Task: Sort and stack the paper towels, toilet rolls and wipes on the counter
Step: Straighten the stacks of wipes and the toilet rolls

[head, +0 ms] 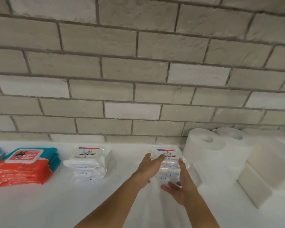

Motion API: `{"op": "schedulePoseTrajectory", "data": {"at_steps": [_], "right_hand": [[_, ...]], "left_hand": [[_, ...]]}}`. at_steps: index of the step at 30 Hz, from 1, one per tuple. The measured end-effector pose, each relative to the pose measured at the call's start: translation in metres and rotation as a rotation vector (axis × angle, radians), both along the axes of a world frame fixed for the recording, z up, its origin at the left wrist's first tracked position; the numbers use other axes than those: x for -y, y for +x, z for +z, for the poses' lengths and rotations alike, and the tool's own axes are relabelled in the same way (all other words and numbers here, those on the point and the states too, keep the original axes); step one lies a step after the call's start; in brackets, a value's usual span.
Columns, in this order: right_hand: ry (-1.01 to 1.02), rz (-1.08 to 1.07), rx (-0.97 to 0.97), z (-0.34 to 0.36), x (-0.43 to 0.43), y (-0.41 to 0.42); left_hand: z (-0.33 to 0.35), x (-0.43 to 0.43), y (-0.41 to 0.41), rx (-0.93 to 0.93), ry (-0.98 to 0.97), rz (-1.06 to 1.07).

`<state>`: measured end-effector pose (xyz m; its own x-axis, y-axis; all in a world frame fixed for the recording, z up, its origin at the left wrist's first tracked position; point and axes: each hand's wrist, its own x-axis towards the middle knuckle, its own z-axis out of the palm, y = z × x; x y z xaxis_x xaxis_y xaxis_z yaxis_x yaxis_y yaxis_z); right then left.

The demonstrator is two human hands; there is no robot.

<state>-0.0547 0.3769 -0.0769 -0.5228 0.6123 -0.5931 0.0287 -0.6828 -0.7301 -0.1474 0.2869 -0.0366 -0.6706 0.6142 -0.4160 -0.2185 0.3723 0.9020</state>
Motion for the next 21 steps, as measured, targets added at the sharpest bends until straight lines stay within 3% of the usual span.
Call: {"op": "schedulePoseTrajectory", "data": {"at_steps": [8,21], "right_hand": [[0.022,-0.025,-0.105,-0.020,-0.019,-0.017],[0.001,0.014,-0.065,-0.014,-0.008,-0.031]], "left_hand": [[-0.030,-0.018,0.006,-0.163,0.055,-0.063],[-0.027,-0.002,-0.004,-0.131,0.043,0.022]]}}
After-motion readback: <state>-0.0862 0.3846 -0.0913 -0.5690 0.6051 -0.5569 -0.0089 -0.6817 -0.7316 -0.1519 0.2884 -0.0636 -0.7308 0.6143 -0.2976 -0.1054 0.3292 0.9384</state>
